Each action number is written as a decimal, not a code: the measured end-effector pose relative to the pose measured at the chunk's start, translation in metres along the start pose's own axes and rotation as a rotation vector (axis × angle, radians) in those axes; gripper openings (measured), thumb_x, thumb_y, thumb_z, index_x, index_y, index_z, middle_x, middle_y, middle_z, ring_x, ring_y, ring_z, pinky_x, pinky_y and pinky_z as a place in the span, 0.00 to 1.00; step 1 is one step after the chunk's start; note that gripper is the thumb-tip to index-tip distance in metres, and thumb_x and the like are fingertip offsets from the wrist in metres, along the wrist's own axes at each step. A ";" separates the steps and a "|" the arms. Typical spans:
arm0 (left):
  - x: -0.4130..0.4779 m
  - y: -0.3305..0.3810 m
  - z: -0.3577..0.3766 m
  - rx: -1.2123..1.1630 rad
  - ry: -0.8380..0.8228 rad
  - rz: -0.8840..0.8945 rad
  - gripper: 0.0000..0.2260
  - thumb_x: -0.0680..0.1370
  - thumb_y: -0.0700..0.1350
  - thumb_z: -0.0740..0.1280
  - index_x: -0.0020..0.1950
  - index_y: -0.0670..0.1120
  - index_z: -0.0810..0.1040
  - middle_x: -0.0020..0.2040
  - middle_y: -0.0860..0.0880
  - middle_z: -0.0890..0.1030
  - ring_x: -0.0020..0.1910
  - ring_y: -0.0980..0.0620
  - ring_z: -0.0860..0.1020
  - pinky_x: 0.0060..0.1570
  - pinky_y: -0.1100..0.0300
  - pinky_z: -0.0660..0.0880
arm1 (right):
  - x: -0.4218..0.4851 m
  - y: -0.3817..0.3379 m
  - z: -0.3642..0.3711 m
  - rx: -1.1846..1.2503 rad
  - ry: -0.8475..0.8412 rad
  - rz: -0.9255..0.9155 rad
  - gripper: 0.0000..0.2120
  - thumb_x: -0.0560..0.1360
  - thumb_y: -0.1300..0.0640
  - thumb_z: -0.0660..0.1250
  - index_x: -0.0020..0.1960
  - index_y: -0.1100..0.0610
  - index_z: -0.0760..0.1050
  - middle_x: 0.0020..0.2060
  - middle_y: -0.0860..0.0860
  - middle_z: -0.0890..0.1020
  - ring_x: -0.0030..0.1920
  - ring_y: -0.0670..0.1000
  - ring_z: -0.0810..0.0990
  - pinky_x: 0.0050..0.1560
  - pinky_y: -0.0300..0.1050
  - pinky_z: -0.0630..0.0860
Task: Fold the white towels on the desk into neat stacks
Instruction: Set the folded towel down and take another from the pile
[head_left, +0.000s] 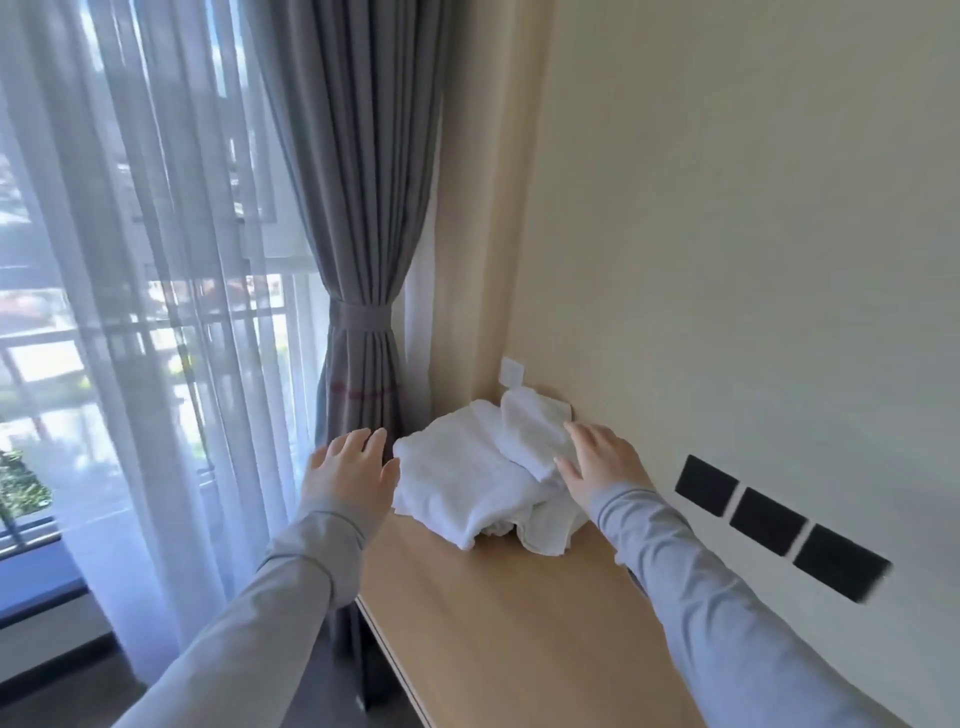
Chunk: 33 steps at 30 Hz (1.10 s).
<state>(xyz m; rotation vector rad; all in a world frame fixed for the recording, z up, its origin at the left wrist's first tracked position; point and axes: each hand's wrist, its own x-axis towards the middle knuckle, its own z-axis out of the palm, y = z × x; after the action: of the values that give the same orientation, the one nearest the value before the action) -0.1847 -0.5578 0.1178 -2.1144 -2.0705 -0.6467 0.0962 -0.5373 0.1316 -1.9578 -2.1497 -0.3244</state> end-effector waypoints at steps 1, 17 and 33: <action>0.010 -0.004 0.008 -0.015 -0.007 -0.007 0.17 0.81 0.51 0.53 0.66 0.49 0.68 0.65 0.53 0.72 0.66 0.52 0.68 0.64 0.59 0.60 | 0.011 0.000 0.013 0.012 -0.009 0.009 0.24 0.79 0.48 0.55 0.72 0.56 0.59 0.69 0.52 0.68 0.68 0.53 0.66 0.68 0.45 0.63; 0.144 -0.041 0.179 -0.130 -0.340 0.025 0.16 0.80 0.51 0.53 0.66 0.50 0.68 0.66 0.53 0.71 0.63 0.51 0.69 0.60 0.55 0.68 | 0.099 0.045 0.184 0.286 -0.244 0.340 0.22 0.79 0.46 0.56 0.71 0.54 0.62 0.67 0.51 0.71 0.67 0.51 0.69 0.61 0.43 0.70; 0.373 -0.031 0.395 -0.429 -0.649 0.075 0.27 0.78 0.52 0.62 0.74 0.43 0.61 0.73 0.43 0.64 0.70 0.43 0.65 0.67 0.49 0.64 | 0.147 0.019 0.279 1.039 -0.068 1.244 0.08 0.76 0.65 0.65 0.54 0.62 0.75 0.43 0.55 0.79 0.50 0.58 0.78 0.42 0.35 0.70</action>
<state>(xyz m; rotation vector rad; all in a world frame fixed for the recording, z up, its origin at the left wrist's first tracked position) -0.1366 -0.0638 -0.1058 -2.9475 -2.2797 -0.4621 0.0990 -0.3111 -0.0892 -2.0473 -0.4704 0.8602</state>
